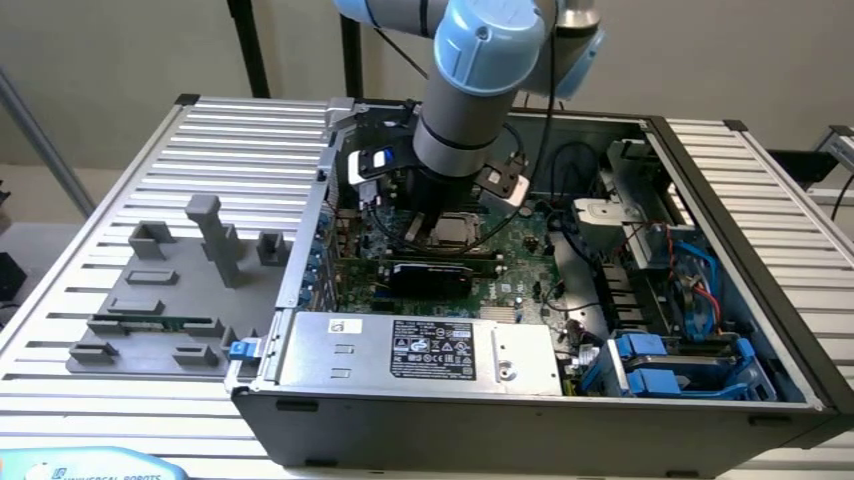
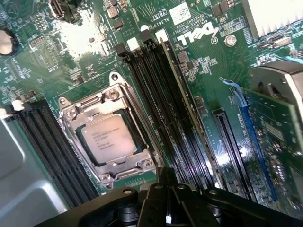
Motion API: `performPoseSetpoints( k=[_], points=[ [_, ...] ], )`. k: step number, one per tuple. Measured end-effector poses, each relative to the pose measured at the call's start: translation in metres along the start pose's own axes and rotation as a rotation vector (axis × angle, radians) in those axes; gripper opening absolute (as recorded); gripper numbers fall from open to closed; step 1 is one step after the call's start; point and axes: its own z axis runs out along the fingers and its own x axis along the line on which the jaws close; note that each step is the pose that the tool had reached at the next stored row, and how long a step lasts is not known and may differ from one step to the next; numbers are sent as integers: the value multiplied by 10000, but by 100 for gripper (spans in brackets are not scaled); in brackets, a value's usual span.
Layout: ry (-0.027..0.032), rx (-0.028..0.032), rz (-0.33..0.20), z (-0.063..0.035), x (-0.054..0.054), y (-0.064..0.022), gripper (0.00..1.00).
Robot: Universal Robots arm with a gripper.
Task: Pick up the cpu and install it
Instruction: 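Install the second cpu locking lever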
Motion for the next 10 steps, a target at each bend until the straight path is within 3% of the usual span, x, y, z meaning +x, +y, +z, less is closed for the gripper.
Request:
performPoseSetpoints(
  k=[3,10],
  points=[
    [-7,4,-8,-101,15,-21,11],
    [-7,4,-9,-107,16,-23,11]
  ],
)
